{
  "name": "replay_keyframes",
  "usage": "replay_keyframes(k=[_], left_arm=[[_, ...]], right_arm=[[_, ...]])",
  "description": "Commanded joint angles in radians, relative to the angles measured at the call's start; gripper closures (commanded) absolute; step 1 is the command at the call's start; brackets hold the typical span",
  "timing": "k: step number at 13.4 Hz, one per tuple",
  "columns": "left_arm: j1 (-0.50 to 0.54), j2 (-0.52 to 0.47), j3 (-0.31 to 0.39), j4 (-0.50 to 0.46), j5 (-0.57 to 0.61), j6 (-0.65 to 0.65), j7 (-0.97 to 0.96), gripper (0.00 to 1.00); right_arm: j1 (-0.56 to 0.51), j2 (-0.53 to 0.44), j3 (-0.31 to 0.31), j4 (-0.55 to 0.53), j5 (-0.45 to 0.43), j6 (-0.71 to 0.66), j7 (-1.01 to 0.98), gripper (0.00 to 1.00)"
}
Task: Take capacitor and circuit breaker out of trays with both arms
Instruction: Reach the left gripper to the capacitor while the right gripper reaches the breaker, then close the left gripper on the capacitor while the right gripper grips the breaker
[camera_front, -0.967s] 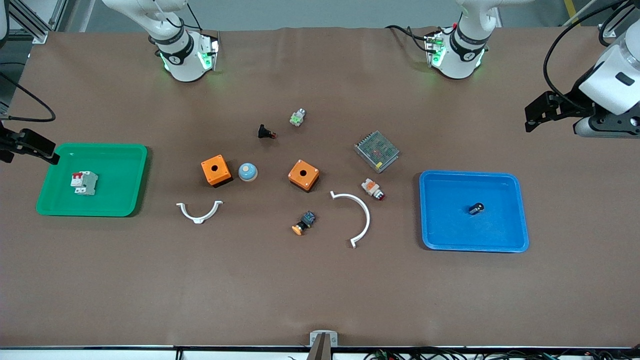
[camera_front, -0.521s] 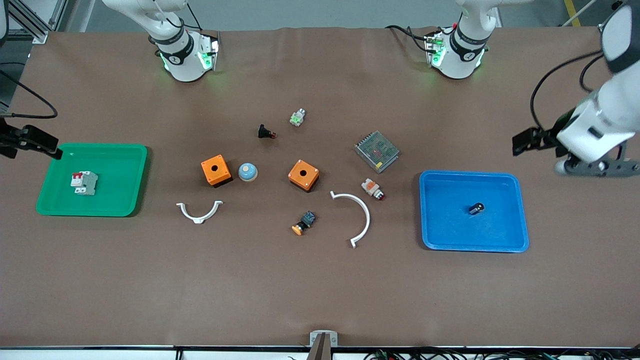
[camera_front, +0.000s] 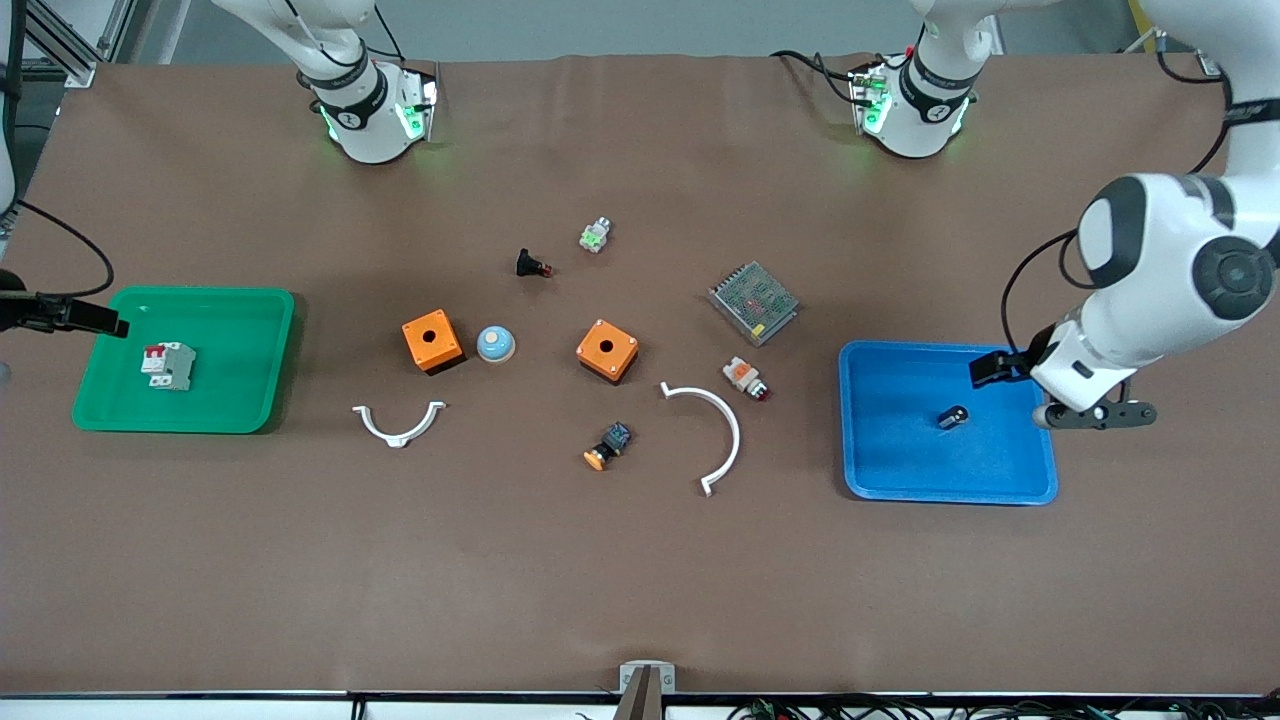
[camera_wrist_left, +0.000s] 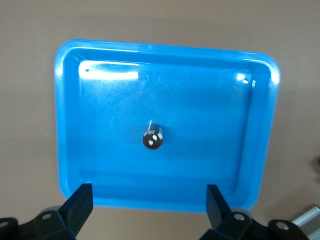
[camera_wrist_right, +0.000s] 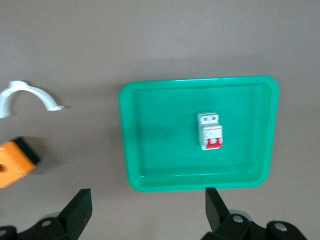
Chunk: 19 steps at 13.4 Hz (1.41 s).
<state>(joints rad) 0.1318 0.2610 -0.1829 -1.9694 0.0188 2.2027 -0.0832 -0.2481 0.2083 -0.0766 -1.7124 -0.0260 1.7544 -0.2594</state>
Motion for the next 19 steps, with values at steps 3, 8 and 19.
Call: replay_keyframes(k=[3, 8, 19], left_arm=[[0.022, 0.179, -0.004, -0.034, -0.003, 0.248, -0.01, 0.06], [0.02, 0.265, -0.004, -0.032, -0.003, 0.325, -0.01, 0.24], [-0.014, 0.166, -0.056, 0.032, -0.005, 0.137, -0.019, 0.99]], right_arm=[[-0.149, 0.123, 0.015, -0.021, 0.0, 0.123, -0.229, 0.0], [-0.218, 0.152, 0.015, -0.222, 0.001, 0.48, -0.348, 0.0], [-0.217, 0.192, 0.02, -0.395, 0.015, 0.692, -0.35, 0.16]])
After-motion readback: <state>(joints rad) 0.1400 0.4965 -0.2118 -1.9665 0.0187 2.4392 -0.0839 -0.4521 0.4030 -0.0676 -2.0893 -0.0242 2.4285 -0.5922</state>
